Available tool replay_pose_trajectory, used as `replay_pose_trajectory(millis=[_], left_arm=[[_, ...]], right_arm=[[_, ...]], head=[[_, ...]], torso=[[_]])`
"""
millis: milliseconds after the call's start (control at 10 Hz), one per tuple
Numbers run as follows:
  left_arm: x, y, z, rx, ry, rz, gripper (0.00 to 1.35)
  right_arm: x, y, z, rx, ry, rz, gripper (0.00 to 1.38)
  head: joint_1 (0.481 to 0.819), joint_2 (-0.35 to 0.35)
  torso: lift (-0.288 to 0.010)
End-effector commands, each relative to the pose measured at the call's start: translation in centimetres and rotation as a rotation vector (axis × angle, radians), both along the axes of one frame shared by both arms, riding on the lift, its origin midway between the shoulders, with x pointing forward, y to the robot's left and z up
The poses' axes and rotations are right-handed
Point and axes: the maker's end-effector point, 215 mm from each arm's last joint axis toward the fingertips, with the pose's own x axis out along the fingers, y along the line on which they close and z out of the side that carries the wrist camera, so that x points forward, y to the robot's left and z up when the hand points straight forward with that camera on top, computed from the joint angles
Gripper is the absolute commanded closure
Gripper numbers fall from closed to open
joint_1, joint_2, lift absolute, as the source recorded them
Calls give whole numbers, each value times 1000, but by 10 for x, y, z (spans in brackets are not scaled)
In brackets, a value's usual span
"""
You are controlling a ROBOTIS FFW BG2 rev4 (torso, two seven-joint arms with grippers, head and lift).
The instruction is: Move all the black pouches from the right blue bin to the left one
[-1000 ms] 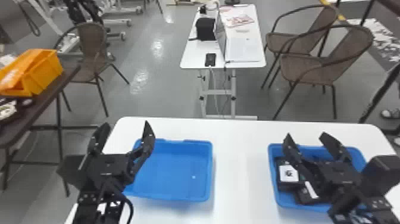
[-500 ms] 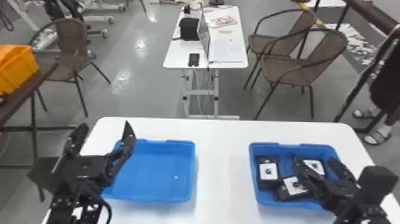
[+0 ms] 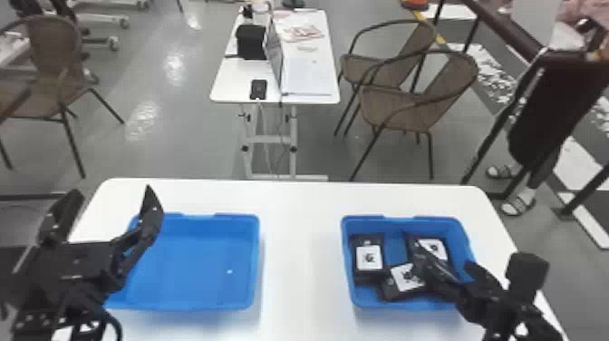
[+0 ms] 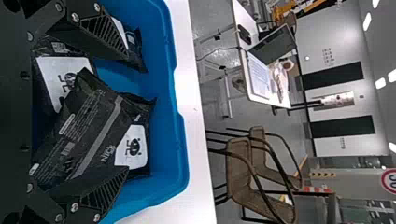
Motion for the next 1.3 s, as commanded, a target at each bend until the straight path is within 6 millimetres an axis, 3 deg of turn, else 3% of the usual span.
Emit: replay_pose_trajectory(millis=[0, 200, 700, 900, 1000, 1100, 1200], left_arm=[[0, -1, 0, 1, 0, -3, 99], [0, -1, -1, 0, 3, -3, 99], [0, -1, -1, 2, 2, -2, 101], [0, 0, -1, 3, 3, 0, 99], [-1, 0, -2, 2, 5, 0, 101], [-1, -1, -2, 3, 6, 0, 101], [-1, -1, -2, 3, 5, 0, 99]], right_arm=[[5, -2, -22, 23, 58, 28, 182], [1, -5, -43, -9, 157, 47, 185], [8, -21, -63, -49, 307, 87, 180], [-3, -23, -79, -54, 360, 85, 185], [-11, -25, -91, -48, 402, 78, 335], [-15, -23, -97, -26, 413, 79, 851], [-14, -18, -97, 7, 404, 74, 976]], head=[[695, -79], [695, -81], [695, -99], [695, -105], [695, -106], [695, -109], [695, -111]], torso=[[10], [10], [10], [10], [10], [10], [10]])
